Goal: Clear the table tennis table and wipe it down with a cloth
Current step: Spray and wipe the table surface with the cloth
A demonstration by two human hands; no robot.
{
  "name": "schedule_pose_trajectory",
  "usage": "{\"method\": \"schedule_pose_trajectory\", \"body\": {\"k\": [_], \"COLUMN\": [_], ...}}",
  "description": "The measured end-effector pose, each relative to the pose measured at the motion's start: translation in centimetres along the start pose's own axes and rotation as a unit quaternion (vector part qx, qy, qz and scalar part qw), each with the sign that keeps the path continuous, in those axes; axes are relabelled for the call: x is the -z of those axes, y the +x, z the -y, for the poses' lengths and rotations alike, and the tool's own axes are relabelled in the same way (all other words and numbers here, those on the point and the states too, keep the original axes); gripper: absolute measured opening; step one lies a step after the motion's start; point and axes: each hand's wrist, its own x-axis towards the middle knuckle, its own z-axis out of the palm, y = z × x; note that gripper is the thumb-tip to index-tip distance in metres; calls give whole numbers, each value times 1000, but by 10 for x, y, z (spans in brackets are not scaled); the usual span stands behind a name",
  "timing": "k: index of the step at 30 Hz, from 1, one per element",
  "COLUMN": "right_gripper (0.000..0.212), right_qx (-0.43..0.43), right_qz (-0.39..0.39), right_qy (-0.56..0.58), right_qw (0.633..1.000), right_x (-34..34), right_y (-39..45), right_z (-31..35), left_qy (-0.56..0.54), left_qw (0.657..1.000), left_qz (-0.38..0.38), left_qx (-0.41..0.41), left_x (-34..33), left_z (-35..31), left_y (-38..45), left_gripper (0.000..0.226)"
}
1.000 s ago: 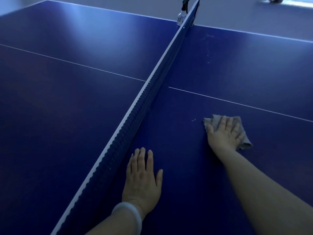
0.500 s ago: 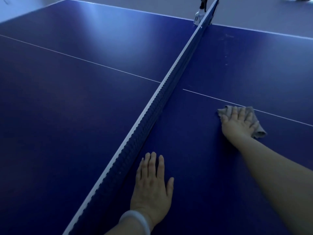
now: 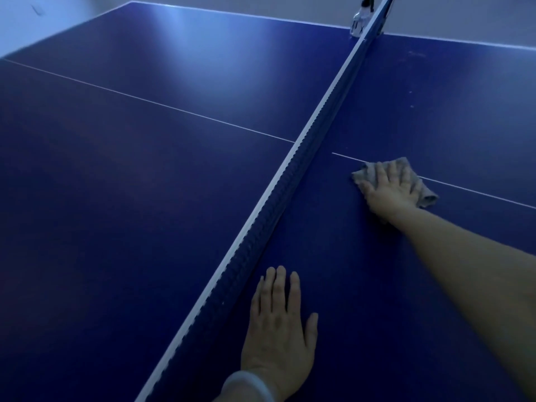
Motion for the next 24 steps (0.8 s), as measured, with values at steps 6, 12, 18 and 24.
{"method": "schedule_pose_trajectory", "body": {"k": [6, 12, 18, 24], "right_gripper": [64, 65, 62, 65], "right_qx": [174, 335, 223, -60], "right_qz": [6, -11, -55, -42], "right_qy": [-38, -45, -87, -5], "right_qw": [984, 941, 969, 997], "right_x": [-23, -57, -36, -27], "right_y": [-27, -127, -113, -124], "right_z": [77, 84, -35, -57], "left_qy": [9, -17, -31, -27], "left_qw": [1000, 1000, 999, 999], "left_qz": [6, 11, 22, 11], "left_qx": [-2, 0, -16, -21], "left_x": [-1, -3, -11, -14], "left_z": [1, -1, 0, 1], "left_y": [-1, 1, 2, 1], "left_gripper": [65, 66, 75, 77]}}
